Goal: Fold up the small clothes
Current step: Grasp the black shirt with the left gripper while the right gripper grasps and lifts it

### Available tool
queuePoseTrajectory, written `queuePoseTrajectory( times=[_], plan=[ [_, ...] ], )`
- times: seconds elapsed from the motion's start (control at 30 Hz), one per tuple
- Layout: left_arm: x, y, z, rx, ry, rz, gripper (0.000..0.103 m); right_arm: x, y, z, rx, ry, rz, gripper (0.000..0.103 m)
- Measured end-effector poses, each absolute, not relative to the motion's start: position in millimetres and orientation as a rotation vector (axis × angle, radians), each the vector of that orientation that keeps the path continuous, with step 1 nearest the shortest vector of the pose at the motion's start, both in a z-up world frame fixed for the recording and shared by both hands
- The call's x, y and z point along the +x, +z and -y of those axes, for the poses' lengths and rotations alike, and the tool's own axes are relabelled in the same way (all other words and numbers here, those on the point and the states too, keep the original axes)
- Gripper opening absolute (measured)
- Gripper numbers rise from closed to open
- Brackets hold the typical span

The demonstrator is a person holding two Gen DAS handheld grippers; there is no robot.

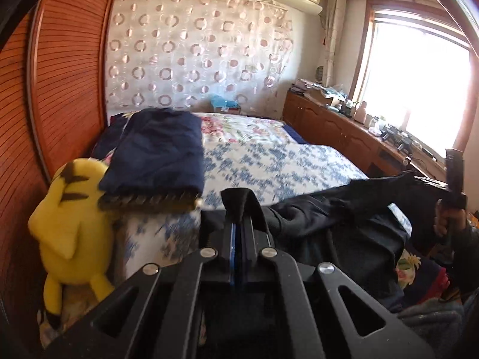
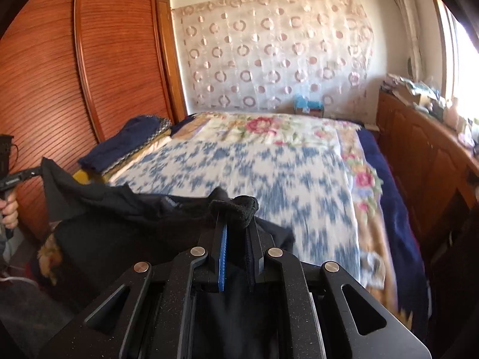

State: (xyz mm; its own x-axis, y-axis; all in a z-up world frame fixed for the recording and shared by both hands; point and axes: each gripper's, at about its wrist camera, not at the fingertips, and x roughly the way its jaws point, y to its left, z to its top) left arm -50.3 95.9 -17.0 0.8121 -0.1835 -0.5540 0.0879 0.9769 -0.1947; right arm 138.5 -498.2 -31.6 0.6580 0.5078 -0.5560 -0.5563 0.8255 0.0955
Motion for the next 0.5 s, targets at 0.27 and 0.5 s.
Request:
queuePoseTrajectory(
  times=[0.27,0.5],
  plan=[
    [-79,-42,-104,-0.22,-0.133,-0.636,0.001,103,-47,534,-0.104,0.542,-0.696,0.008],
    [-75,-44,-111,-0.197,-0.09,-0.674,0.006,100,-97,533,-0.155,0.503,-0.82,0.008]
  ],
)
